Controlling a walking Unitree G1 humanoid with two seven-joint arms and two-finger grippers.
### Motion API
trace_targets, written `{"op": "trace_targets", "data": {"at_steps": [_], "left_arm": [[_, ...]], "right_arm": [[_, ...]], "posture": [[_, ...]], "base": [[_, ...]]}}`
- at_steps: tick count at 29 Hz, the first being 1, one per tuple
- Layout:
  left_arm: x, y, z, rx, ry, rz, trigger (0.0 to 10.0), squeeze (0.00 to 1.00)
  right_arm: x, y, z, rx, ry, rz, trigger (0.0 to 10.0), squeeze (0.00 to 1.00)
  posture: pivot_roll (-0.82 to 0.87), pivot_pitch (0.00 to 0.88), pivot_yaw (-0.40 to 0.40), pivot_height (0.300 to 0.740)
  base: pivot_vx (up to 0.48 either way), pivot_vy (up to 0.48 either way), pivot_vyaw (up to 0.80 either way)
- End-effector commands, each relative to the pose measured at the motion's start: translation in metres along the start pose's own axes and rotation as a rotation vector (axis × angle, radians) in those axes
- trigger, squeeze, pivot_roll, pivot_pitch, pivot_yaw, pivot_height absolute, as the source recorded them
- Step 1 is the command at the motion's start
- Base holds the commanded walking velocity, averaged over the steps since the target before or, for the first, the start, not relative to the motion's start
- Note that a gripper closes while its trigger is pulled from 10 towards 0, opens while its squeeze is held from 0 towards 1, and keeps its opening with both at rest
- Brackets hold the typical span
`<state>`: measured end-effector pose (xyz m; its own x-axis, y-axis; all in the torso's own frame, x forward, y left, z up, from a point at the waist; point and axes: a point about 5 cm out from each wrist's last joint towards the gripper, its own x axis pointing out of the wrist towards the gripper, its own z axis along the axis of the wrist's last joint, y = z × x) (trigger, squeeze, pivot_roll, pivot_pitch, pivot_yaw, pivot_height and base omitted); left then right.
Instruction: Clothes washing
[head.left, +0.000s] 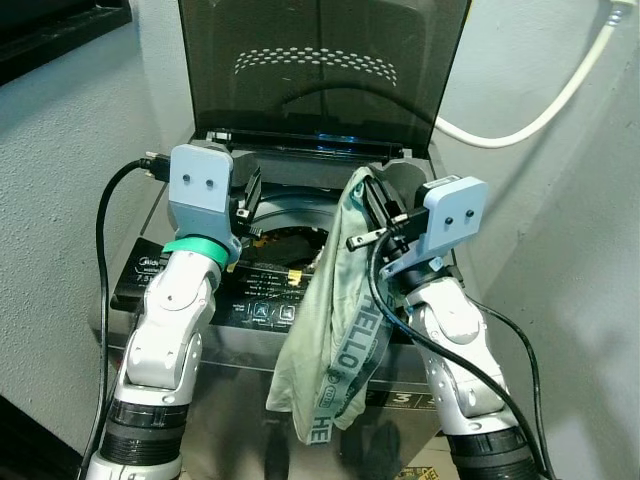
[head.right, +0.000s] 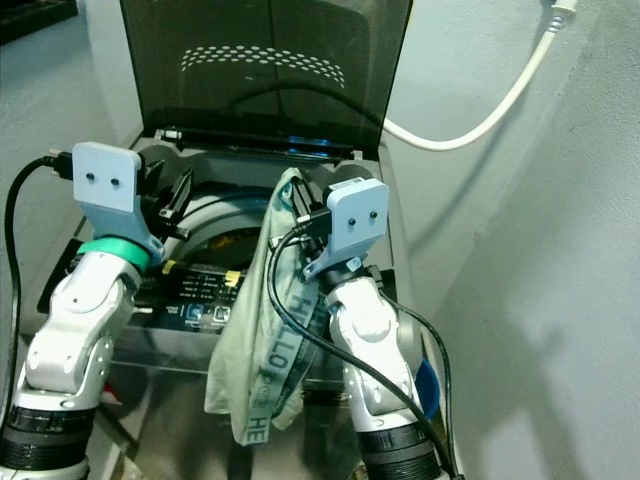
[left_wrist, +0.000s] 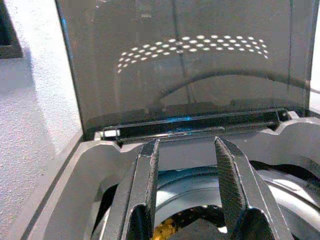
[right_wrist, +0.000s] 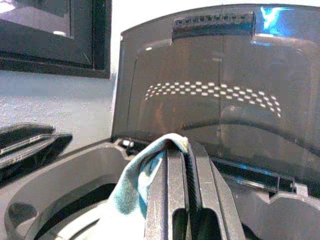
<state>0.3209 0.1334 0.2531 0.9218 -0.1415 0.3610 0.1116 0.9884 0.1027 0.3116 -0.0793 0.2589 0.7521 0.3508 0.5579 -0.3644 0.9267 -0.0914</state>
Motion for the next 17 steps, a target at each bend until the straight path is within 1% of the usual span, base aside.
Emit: {"op": "trace_targets", "data": {"at_steps": [1,2,3,4,5,6,7,8,9,10,11,12,13,14,15,16,17], "left_arm": [[-0.002,-0.005,0.003,0.001,-0.019,-0.044,10.0,0.00],[-0.002,-0.005,0.003,0.001,-0.019,-0.044,10.0,0.00],[-0.005,-0.014,0.006,0.011,-0.036,-0.140,10.0,0.00],[-0.005,-0.014,0.006,0.011,-0.036,-0.140,10.0,0.00],[-0.013,-0.029,0.008,-0.024,-0.035,-0.304,10.0,0.00],[-0.022,-0.042,0.012,-0.056,-0.037,-0.452,10.0,0.00],[-0.030,-0.052,0.018,-0.078,-0.053,-0.576,10.0,0.00],[-0.036,-0.058,0.023,-0.096,-0.063,-0.666,10.0,0.00],[-0.040,-0.060,0.028,-0.098,-0.073,-0.725,10.0,0.00],[-0.040,-0.060,0.028,-0.098,-0.073,-0.725,10.0,0.00],[-0.043,-0.063,0.031,-0.112,-0.074,-0.785,10.0,0.00],[-0.045,-0.064,0.033,-0.121,-0.072,-0.822,10.0,0.00],[-0.045,-0.064,0.033,-0.121,-0.072,-0.822,10.0,0.00],[-0.044,-0.066,0.033,-0.147,-0.058,-0.850,10.0,0.00],[-0.037,-0.066,0.029,-0.150,-0.048,-0.829,10.0,0.00],[-0.026,-0.064,0.024,-0.149,-0.037,-0.771,10.0,0.00],[-0.014,-0.058,0.018,-0.121,-0.020,-0.698,10.0,0.00]], "right_arm": [[0.009,0.000,0.010,-0.010,-0.045,0.014,10.0,0.00],[0.009,0.000,0.010,-0.010,-0.045,0.014,10.0,0.00],[0.022,0.000,0.021,-0.025,-0.092,0.038,10.0,0.00],[0.022,0.000,0.021,-0.025,-0.092,0.038,10.0,0.00],[0.041,-0.001,0.039,-0.041,-0.161,0.069,10.0,0.00],[0.057,-0.001,0.055,-0.049,-0.218,0.091,10.0,0.00],[0.070,-0.001,0.071,-0.056,-0.273,0.110,10.0,0.00],[0.078,0.000,0.084,-0.052,-0.310,0.123,10.0,0.00],[0.082,0.001,0.092,-0.044,-0.334,0.134,10.0,0.00],[0.082,0.001,0.092,-0.044,-0.334,0.134,10.0,0.00],[0.084,0.004,0.099,-0.012,-0.357,0.161,10.0,0.00],[0.086,0.007,0.104,0.012,-0.371,0.181,10.0,0.00],[0.086,0.007,0.104,0.012,-0.371,0.181,10.0,0.00],[0.085,0.011,0.109,0.035,-0.389,0.207,10.0,0.00],[0.084,0.014,0.114,0.065,-0.411,0.235,10.0,0.00],[0.082,0.017,0.119,0.083,-0.427,0.255,10.0,0.00],[0.081,0.018,0.121,0.092,-0.436,0.268,10.0,0.00]], "posture": [[0.09,0.000,0.058,0.740],[0.09,0.000,0.058,0.740],[0.08,0.000,0.065,0.740],[0.08,0.000,0.065,0.740],[0.08,0.000,0.070,0.740],[0.08,0.000,0.071,0.740],[0.08,0.000,0.069,0.740],[0.08,0.000,0.068,0.740],[0.08,0.000,0.068,0.740],[0.08,0.000,0.068,0.740],[0.09,0.000,0.065,0.740],[0.09,0.000,0.065,0.740],[0.09,0.000,0.065,0.740],[0.09,0.000,0.064,0.740],[0.09,0.000,0.064,0.740],[0.09,0.000,0.067,0.740],[0.08,0.000,0.070,0.740]], "base": [[0.000,0.000,0.00],[0.000,0.000,0.00],[0.000,0.000,0.00],[0.000,0.000,0.00],[0.000,0.000,0.00],[0.000,0.000,0.00],[0.000,0.000,0.00],[0.000,0.000,0.00],[0.000,0.000,0.00],[0.000,0.000,0.00],[0.000,0.000,0.00],[0.000,0.000,0.00],[0.000,0.000,0.00],[0.000,0.000,0.00],[0.000,0.000,0.00],[0.000,0.000,0.00],[0.000,0.000,0.00]]}}
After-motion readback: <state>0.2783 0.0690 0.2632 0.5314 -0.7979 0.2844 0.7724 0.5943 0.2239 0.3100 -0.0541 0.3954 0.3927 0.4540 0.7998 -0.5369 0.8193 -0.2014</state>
